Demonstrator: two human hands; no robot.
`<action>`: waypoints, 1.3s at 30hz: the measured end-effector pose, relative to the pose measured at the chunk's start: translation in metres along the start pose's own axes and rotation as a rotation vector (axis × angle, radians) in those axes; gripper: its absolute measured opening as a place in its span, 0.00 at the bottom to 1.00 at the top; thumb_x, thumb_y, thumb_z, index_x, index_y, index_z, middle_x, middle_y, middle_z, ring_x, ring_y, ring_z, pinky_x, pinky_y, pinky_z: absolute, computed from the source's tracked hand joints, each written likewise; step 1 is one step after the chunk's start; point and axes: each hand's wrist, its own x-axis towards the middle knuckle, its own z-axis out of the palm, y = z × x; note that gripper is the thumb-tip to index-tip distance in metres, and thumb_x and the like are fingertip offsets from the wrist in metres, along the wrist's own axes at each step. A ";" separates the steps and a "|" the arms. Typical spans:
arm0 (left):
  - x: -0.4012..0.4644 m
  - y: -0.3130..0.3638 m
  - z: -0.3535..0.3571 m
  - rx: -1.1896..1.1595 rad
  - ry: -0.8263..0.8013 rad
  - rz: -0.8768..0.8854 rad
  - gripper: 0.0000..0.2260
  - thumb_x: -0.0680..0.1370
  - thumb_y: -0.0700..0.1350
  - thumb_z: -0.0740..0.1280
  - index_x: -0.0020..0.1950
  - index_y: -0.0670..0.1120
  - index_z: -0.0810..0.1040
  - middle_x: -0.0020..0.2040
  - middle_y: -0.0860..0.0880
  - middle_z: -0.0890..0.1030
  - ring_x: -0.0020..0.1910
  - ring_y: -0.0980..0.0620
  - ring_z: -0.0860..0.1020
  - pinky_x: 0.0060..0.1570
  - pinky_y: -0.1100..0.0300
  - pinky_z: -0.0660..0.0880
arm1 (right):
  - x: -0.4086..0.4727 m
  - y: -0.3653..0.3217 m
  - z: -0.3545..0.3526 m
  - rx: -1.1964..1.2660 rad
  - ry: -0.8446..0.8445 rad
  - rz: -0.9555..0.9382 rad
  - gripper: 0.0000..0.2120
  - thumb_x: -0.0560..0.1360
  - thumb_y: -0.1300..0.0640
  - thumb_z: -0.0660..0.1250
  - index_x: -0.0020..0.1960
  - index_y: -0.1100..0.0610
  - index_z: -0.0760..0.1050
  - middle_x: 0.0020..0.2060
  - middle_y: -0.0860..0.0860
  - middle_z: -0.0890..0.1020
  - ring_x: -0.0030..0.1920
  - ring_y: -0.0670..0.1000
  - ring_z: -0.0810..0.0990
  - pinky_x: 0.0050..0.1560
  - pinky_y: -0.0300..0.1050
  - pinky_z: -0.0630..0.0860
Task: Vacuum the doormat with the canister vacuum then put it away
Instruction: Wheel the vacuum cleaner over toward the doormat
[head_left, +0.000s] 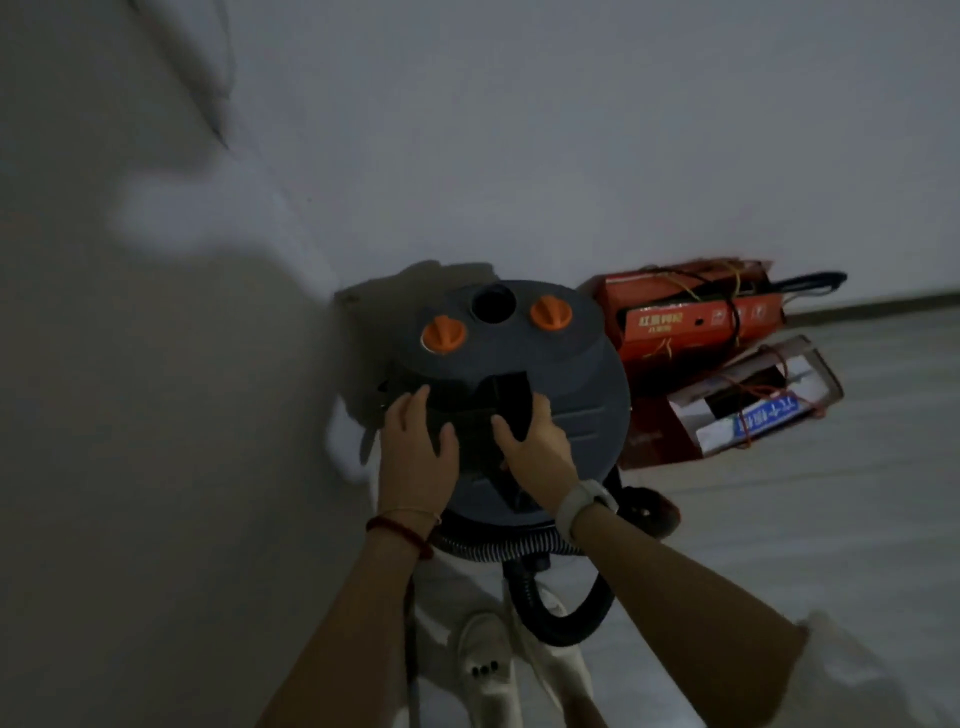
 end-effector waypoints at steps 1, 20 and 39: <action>0.003 0.000 0.002 -0.008 -0.001 0.008 0.22 0.79 0.41 0.61 0.72 0.41 0.61 0.72 0.40 0.61 0.70 0.44 0.63 0.68 0.57 0.61 | -0.001 0.001 0.001 0.053 0.011 0.021 0.21 0.77 0.52 0.63 0.66 0.58 0.62 0.51 0.58 0.80 0.44 0.58 0.81 0.45 0.52 0.80; -0.131 -0.032 0.081 0.123 -0.200 0.224 0.43 0.68 0.74 0.54 0.76 0.54 0.46 0.76 0.38 0.45 0.75 0.40 0.45 0.71 0.48 0.48 | -0.160 0.125 -0.091 -0.137 0.090 0.049 0.22 0.74 0.48 0.66 0.64 0.55 0.68 0.46 0.58 0.82 0.45 0.58 0.80 0.44 0.55 0.77; -0.246 0.114 0.240 0.360 -0.784 0.739 0.50 0.61 0.62 0.74 0.75 0.56 0.48 0.75 0.41 0.57 0.75 0.41 0.49 0.71 0.37 0.56 | -0.340 0.287 -0.238 0.016 0.428 0.342 0.23 0.73 0.49 0.68 0.63 0.59 0.70 0.51 0.59 0.81 0.50 0.58 0.80 0.49 0.55 0.78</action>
